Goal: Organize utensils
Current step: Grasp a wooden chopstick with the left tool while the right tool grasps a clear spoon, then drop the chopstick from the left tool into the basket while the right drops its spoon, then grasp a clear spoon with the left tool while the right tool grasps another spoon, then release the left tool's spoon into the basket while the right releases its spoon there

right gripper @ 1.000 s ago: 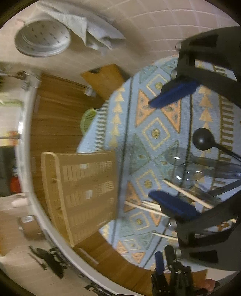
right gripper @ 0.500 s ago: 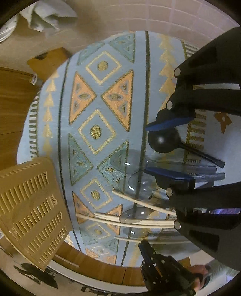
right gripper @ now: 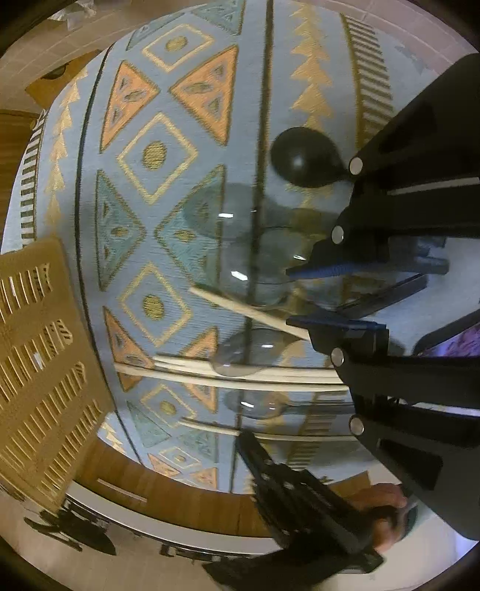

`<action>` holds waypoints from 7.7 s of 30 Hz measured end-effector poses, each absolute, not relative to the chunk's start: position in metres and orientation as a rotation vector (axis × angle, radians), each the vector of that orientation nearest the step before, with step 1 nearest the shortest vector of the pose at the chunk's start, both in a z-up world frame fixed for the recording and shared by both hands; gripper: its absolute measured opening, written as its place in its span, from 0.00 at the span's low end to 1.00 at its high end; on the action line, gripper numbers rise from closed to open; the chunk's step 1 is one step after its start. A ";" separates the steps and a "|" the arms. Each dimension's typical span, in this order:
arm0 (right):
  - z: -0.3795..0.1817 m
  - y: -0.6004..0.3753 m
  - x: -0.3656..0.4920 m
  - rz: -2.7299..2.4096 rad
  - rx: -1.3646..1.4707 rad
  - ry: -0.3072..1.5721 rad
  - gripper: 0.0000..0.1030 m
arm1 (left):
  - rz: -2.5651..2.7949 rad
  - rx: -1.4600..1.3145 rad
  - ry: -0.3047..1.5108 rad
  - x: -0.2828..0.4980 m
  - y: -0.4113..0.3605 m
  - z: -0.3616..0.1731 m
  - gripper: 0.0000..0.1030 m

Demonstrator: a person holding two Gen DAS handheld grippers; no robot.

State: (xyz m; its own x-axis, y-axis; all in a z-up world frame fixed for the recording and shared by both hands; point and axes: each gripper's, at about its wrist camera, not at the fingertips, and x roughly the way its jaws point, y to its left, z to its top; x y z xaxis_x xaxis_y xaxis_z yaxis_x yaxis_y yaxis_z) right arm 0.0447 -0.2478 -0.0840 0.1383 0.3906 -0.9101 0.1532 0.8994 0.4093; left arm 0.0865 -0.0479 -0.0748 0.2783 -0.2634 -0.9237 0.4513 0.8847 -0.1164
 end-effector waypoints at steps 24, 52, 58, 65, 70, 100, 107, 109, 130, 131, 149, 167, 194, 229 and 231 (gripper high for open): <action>-0.070 -0.244 0.059 0.251 0.346 1.350 0.03 | -0.578 0.131 1.323 0.104 -0.033 -0.074 0.22; 0.123 -0.257 0.052 0.303 0.180 0.545 0.03 | -0.517 -0.164 0.334 0.083 -0.041 0.151 0.03; 0.147 -0.269 0.093 0.068 0.095 0.352 0.03 | -0.410 -0.154 0.160 0.116 -0.070 0.159 0.03; 0.108 -0.280 0.144 -0.076 0.031 0.330 0.03 | -0.305 -0.146 0.131 0.156 -0.087 0.130 0.03; 0.076 -0.281 0.162 -0.084 0.032 0.340 0.03 | -0.254 -0.107 0.141 0.165 -0.090 0.101 0.04; 0.094 -0.304 0.071 0.115 0.234 0.729 0.37 | -0.523 -0.199 0.697 0.107 -0.008 0.102 0.31; 0.030 -0.288 0.072 0.224 0.312 1.066 0.37 | -0.636 -0.059 1.131 0.083 -0.023 -0.004 0.31; 0.006 -0.279 0.071 0.254 0.330 1.157 0.37 | -0.674 -0.035 1.217 0.076 -0.027 -0.027 0.31; -0.062 -0.213 0.053 0.409 0.228 1.399 0.25 | -0.561 0.306 1.271 0.051 -0.081 -0.074 0.09; -0.064 -0.208 0.053 0.415 0.204 1.402 0.25 | -0.556 0.303 1.261 0.051 -0.079 -0.073 0.08; -0.085 -0.159 0.058 0.334 -0.087 1.445 0.10 | -0.588 0.063 1.292 0.085 -0.020 -0.064 0.21; -0.048 -0.212 0.058 0.426 0.130 1.263 0.10 | -0.487 0.338 1.082 0.057 -0.069 -0.045 0.09; 0.154 -0.300 0.119 0.266 0.270 0.401 0.10 | -0.372 -0.153 0.103 0.115 -0.082 0.141 0.09; 0.080 -0.307 0.105 0.194 0.200 0.531 0.36 | -0.444 -0.166 0.306 0.102 -0.035 0.095 0.44; 0.088 -0.308 0.095 0.204 0.215 0.543 0.36 | -0.479 -0.179 0.368 0.097 -0.030 0.099 0.44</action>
